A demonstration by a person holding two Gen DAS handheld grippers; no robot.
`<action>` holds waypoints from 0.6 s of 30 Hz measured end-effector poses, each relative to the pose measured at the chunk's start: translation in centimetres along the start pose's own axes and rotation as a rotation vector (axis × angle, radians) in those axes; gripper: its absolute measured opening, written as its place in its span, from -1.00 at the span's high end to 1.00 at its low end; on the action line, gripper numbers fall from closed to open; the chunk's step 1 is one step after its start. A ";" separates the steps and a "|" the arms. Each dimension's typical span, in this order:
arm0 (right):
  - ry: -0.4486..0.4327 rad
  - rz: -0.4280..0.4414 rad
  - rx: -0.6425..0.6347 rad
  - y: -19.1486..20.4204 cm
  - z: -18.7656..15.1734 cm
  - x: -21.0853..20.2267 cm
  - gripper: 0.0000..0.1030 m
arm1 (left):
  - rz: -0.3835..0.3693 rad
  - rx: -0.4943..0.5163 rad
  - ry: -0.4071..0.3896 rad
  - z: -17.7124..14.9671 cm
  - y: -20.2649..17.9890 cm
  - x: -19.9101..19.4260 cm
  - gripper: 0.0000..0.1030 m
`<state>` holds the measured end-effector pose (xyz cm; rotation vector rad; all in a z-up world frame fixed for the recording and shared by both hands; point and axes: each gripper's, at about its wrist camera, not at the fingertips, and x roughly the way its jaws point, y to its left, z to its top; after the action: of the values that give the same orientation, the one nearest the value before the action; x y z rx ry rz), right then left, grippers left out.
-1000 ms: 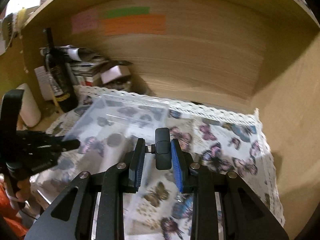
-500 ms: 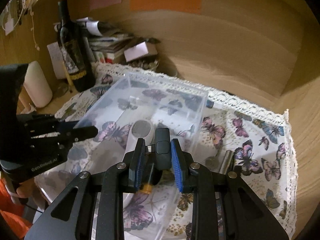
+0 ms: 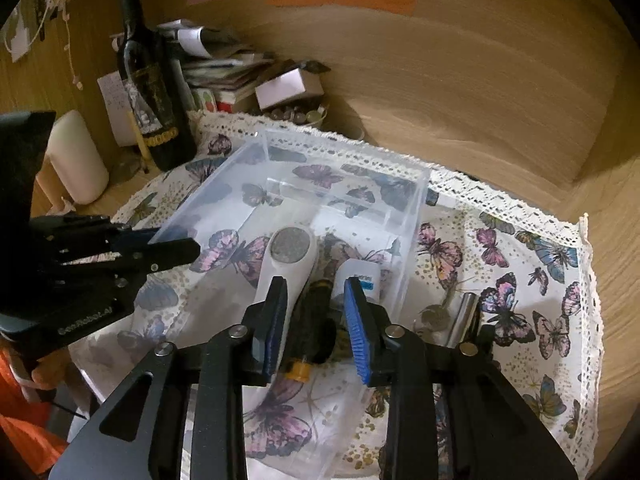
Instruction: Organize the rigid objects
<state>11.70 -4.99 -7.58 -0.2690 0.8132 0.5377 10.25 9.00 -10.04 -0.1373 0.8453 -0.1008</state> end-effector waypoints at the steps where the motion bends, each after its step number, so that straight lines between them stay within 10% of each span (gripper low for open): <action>1: -0.006 -0.003 0.005 -0.1 0.1 -0.3 0.40 | -0.001 -0.001 0.000 -0.1 -0.1 0.0 0.72; 18: -0.082 -0.159 0.191 -7.4 -0.5 -3.7 0.15 | -0.004 0.002 -0.001 -0.1 0.0 -0.1 0.72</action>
<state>13.38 -12.62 -5.00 -0.1333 0.7505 0.3176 10.14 8.96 -10.05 -0.1367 0.8443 -0.1056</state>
